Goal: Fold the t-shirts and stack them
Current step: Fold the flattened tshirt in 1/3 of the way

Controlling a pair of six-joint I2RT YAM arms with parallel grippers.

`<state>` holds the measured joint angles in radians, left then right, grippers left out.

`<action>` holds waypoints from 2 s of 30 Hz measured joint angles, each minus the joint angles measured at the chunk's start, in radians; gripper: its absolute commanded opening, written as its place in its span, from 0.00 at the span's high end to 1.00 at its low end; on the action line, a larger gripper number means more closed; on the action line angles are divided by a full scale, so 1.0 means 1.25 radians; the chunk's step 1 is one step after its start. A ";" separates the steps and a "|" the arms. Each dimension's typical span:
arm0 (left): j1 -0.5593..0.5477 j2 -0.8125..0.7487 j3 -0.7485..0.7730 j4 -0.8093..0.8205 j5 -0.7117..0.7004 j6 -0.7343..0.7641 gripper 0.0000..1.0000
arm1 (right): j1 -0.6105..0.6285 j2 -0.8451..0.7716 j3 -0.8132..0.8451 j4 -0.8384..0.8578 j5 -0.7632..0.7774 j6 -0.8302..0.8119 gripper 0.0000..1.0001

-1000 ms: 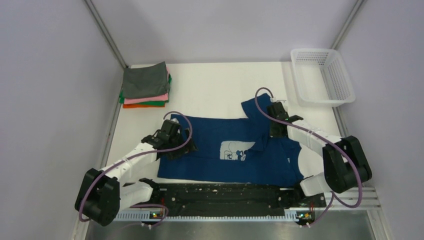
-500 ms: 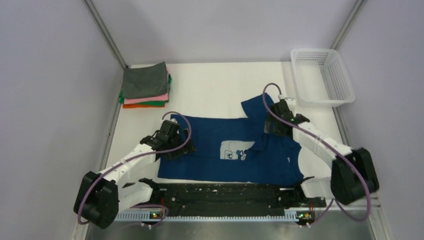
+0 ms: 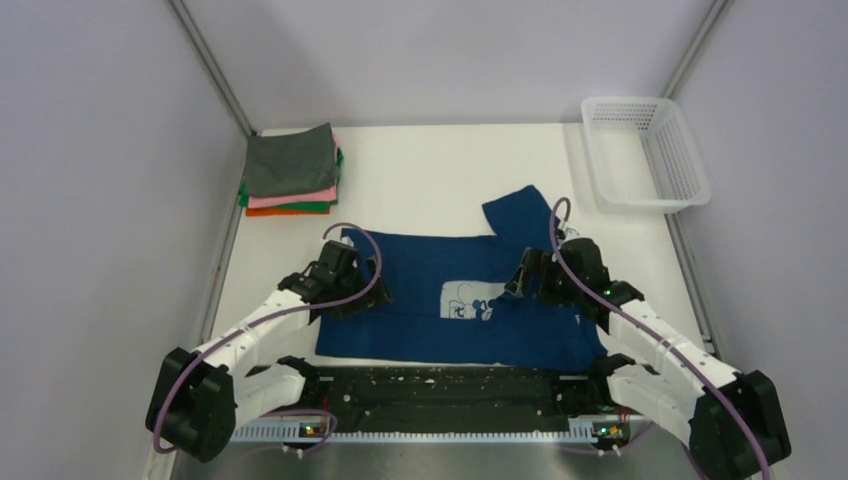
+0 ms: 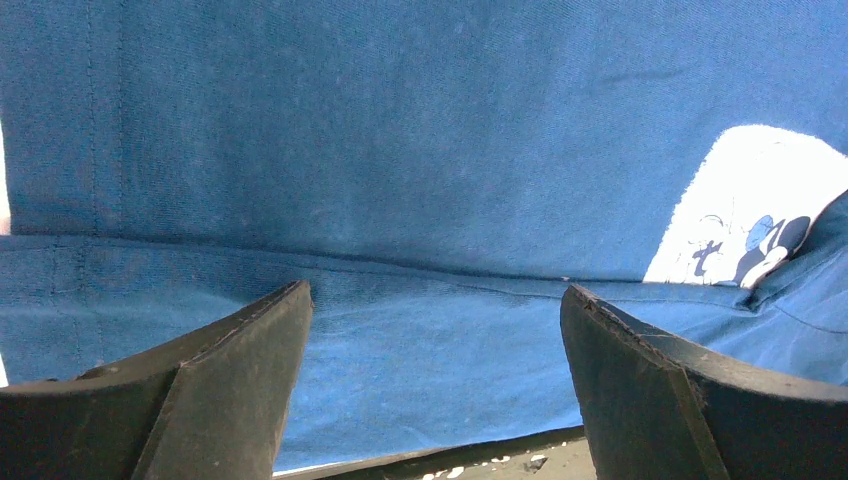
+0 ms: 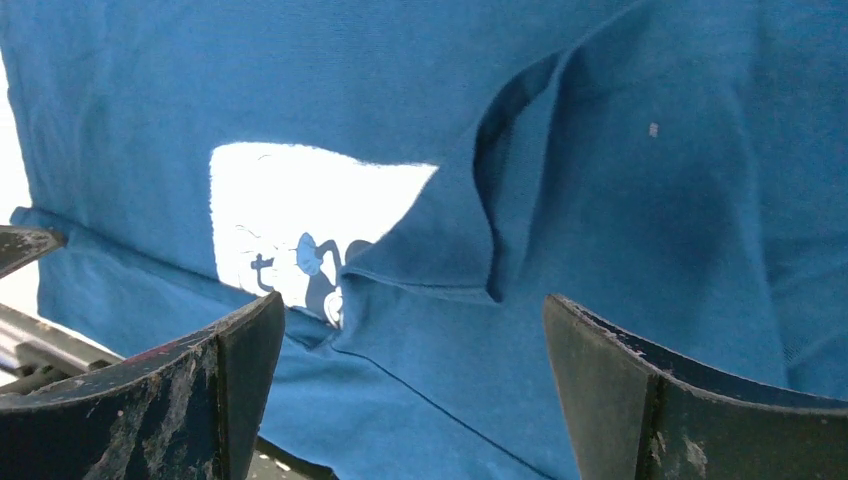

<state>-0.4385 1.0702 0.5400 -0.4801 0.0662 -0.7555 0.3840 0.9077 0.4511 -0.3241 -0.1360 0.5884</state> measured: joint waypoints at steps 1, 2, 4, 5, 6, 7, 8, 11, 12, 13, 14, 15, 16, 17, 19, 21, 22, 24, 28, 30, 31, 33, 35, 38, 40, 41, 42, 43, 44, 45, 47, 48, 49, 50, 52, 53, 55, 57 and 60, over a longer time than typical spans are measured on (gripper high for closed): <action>0.000 -0.001 0.000 0.000 0.000 0.000 0.01 | 0.000 0.012 0.000 0.010 -0.012 0.004 0.01; 0.000 -0.002 0.000 0.000 0.000 0.000 0.01 | 0.000 0.028 0.000 0.028 -0.023 0.006 0.01; 0.000 -0.004 -0.002 0.000 0.000 0.000 0.01 | 0.000 0.059 -0.001 0.063 -0.038 0.009 0.02; 0.000 -0.005 -0.003 0.000 0.000 0.000 0.01 | 0.000 0.078 -0.001 0.084 -0.045 0.012 0.02; 0.000 -0.006 -0.004 -0.001 0.000 0.000 0.01 | 0.000 0.098 -0.001 0.100 -0.050 0.013 0.02; 0.000 -0.006 -0.004 -0.002 0.000 0.000 0.01 | 0.000 0.119 -0.001 0.117 -0.055 0.014 0.02; 0.000 -0.006 -0.005 -0.002 0.000 0.000 0.01 | 0.000 0.135 -0.001 0.129 -0.058 0.014 0.02; 0.000 -0.006 -0.005 -0.005 0.000 -0.001 0.01 | 0.000 0.171 -0.001 0.150 -0.061 0.015 0.02; 0.000 -0.006 -0.005 -0.006 -0.001 0.000 0.01 | 0.000 0.176 -0.001 0.154 -0.061 0.015 0.02; 0.000 -0.006 -0.005 -0.008 -0.001 -0.001 0.01 | 0.000 0.177 -0.001 0.155 -0.060 0.016 0.02; 0.000 -0.006 -0.005 -0.009 -0.001 -0.001 0.01 | 0.000 0.176 -0.001 0.156 -0.058 0.018 0.02; 0.000 -0.007 -0.006 -0.010 -0.001 0.000 0.01 | 0.000 0.175 -0.001 0.157 -0.055 0.018 0.02; 0.000 -0.009 -0.007 -0.010 -0.002 -0.001 0.01 | 0.000 0.173 -0.001 0.157 -0.051 0.018 0.02; 0.000 -0.012 -0.008 -0.010 -0.002 0.000 0.01 | 0.000 0.169 -0.001 0.154 -0.045 0.019 0.03; 0.000 -0.013 -0.009 -0.010 -0.003 0.000 0.01 | 0.000 0.153 -0.001 0.146 -0.038 0.019 0.03; 0.000 -0.013 -0.009 -0.011 -0.003 0.000 0.01 | 0.000 0.134 -0.001 0.136 -0.036 0.019 0.05; 0.000 -0.013 -0.009 -0.011 -0.003 0.000 0.01 | 0.000 0.124 -0.001 0.126 -0.034 0.019 0.06; 0.000 -0.013 -0.009 -0.011 -0.003 0.000 0.01 | 0.000 0.106 -0.001 0.104 -0.023 0.018 0.10; 0.000 -0.013 -0.009 -0.011 -0.003 0.000 0.01 | 0.000 0.080 -0.005 0.065 -0.002 0.012 0.26; 0.000 -0.013 -0.009 -0.011 -0.003 -0.001 0.01 | 0.000 0.081 -0.007 0.056 0.000 0.010 0.38; 0.000 -0.013 -0.009 -0.011 -0.003 -0.001 0.01 | 0.000 0.083 -0.010 0.056 0.000 0.011 0.42; 0.000 -0.013 -0.009 -0.011 -0.003 -0.001 0.01 | 0.000 0.099 -0.010 0.056 0.001 0.009 0.47; 0.000 -0.013 -0.009 -0.011 -0.003 -0.001 0.01 | 0.000 0.124 -0.010 0.056 0.002 0.008 0.52; 0.000 -0.013 -0.009 -0.011 -0.003 -0.001 0.01 | 0.000 0.161 -0.010 0.056 0.009 0.006 0.62; 0.000 -0.013 -0.009 -0.011 -0.003 -0.001 0.01 | 0.000 0.177 -0.009 0.059 0.016 0.006 0.70; 0.000 -0.013 -0.009 -0.010 -0.003 -0.001 0.01 | 0.000 0.180 -0.009 0.062 0.018 0.005 0.72; 0.000 -0.013 -0.009 -0.010 -0.003 -0.001 0.01 | 0.000 0.184 -0.009 0.064 0.021 0.004 0.76; 0.000 -0.013 -0.009 -0.011 -0.003 -0.001 0.01 | 0.000 0.187 -0.009 0.067 0.023 0.005 0.79; 0.000 -0.013 -0.009 -0.010 -0.003 -0.001 0.01 | 0.000 0.189 -0.009 0.071 0.024 0.005 0.81; 0.000 -0.011 -0.009 -0.011 -0.003 -0.001 0.01 | 0.000 0.192 -0.009 0.074 0.025 0.004 0.82; 0.000 -0.009 -0.009 -0.010 -0.003 -0.001 0.01 | 0.000 0.194 -0.009 0.075 0.027 0.003 0.83; 0.000 -0.009 -0.009 -0.010 -0.003 -0.001 0.01 | 0.000 0.194 -0.009 0.075 0.027 0.002 0.81; 0.000 -0.009 -0.009 -0.010 -0.003 -0.001 0.01 | 0.000 0.194 -0.009 0.075 0.026 0.002 0.78; 0.000 -0.009 -0.009 -0.010 -0.003 -0.001 0.01 | 0.000 0.194 -0.009 0.075 0.025 0.002 0.77; 0.000 -0.009 -0.009 -0.010 -0.003 -0.001 0.01 | 0.000 0.193 -0.009 0.076 0.021 0.002 0.77; 0.000 -0.009 -0.009 -0.010 -0.003 -0.001 0.01 | 0.000 0.191 -0.009 0.075 0.018 0.002 0.76; 0.000 -0.009 -0.009 -0.010 -0.003 -0.001 0.01 | 0.000 0.186 -0.009 0.072 0.013 0.002 0.76; 0.000 -0.007 -0.009 -0.010 -0.003 -0.001 0.01 | 0.000 0.174 -0.009 0.070 0.006 0.002 0.75; 0.000 -0.002 -0.009 -0.010 -0.003 -0.001 0.01 | 0.000 0.157 -0.009 0.071 -0.006 0.002 0.75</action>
<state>-0.4385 1.0683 0.5289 -0.4931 0.0628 -0.7567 0.3836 1.1038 0.4397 -0.2356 -0.1436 0.5903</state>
